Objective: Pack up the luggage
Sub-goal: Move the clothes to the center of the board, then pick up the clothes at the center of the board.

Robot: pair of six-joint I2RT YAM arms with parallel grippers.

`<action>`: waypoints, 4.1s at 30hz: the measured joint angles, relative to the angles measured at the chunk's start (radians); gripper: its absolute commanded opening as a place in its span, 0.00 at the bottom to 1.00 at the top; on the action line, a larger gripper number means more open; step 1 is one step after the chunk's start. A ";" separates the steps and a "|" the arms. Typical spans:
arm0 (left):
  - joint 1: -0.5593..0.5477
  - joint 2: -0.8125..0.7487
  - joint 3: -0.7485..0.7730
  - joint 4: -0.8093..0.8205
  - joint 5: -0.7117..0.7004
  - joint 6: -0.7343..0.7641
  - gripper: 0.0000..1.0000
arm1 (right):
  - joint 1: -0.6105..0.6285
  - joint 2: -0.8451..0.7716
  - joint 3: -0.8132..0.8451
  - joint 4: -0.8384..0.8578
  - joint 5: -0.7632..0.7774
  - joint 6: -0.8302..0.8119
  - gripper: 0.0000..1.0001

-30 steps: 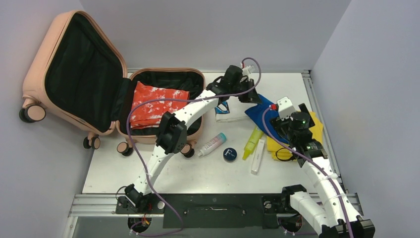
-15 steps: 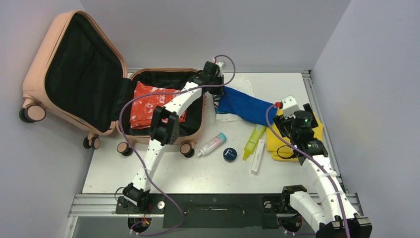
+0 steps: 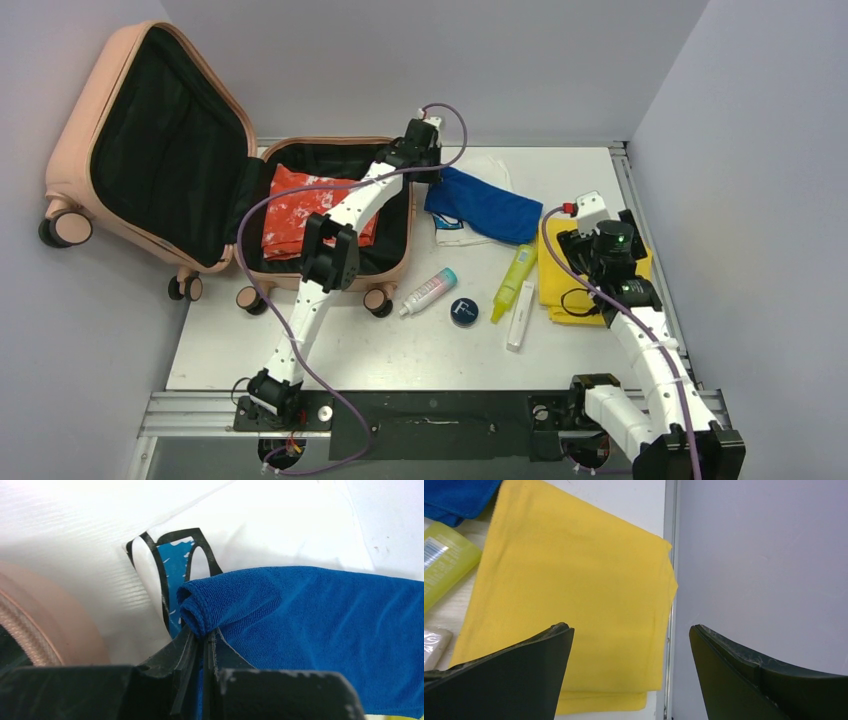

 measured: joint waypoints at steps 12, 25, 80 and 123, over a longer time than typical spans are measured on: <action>-0.028 -0.014 0.000 0.005 -0.076 0.013 0.97 | -0.235 0.141 0.062 -0.033 -0.109 0.001 0.90; -0.038 -0.240 -0.056 -0.068 0.013 0.052 0.96 | -0.238 0.092 -0.035 -0.283 -0.431 -0.626 0.90; -0.134 -0.404 -0.478 0.254 0.632 -0.477 0.96 | -0.394 0.109 -0.187 -0.154 -0.786 -0.945 0.05; -0.396 -0.047 -0.388 0.526 0.554 -1.089 0.96 | -0.488 0.077 -0.087 -0.458 -0.986 -1.057 0.05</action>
